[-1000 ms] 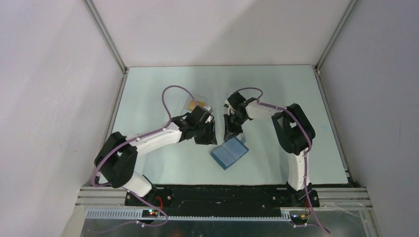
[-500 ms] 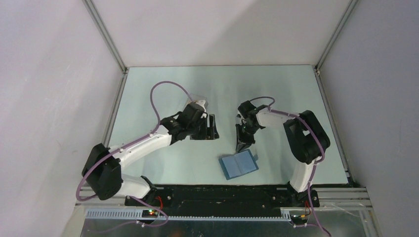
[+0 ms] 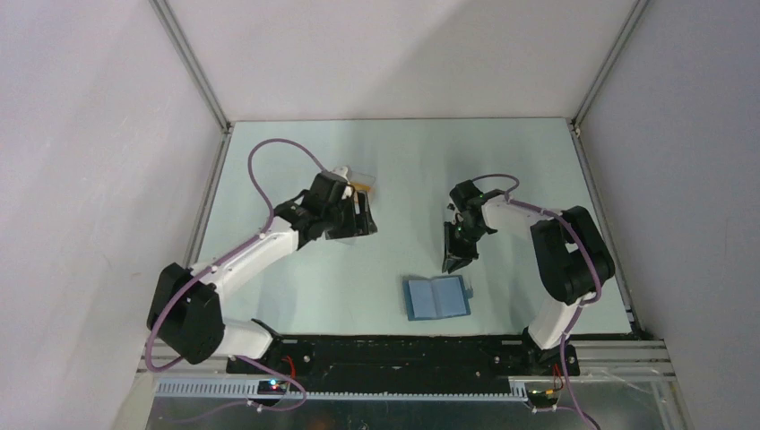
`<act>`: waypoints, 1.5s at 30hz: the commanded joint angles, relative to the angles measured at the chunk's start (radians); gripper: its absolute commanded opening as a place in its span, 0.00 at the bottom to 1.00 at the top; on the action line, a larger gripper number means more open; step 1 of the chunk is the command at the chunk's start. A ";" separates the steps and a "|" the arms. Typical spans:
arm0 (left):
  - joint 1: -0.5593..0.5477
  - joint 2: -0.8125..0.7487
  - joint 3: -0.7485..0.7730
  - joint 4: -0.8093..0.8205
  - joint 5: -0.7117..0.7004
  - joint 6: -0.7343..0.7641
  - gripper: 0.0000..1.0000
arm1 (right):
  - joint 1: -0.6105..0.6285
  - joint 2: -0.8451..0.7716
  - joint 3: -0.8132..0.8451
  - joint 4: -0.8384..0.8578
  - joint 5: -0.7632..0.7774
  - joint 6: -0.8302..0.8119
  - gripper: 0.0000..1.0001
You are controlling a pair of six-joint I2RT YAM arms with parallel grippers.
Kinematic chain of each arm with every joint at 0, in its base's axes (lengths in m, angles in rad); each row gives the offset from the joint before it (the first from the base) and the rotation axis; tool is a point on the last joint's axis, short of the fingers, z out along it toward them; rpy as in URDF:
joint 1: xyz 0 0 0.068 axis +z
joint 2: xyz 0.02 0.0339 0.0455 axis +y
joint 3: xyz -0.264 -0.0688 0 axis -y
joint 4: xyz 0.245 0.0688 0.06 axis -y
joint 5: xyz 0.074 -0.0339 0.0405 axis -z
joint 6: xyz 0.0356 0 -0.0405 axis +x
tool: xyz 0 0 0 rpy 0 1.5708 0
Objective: Put the credit cards into the card holder
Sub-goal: Open the card holder at the center of the board, then move the storage box to the center of the board.
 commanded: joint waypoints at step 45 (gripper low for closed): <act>-0.264 0.413 0.376 -0.160 -0.186 0.717 0.00 | -0.202 -0.167 0.075 0.017 -0.172 -0.092 0.53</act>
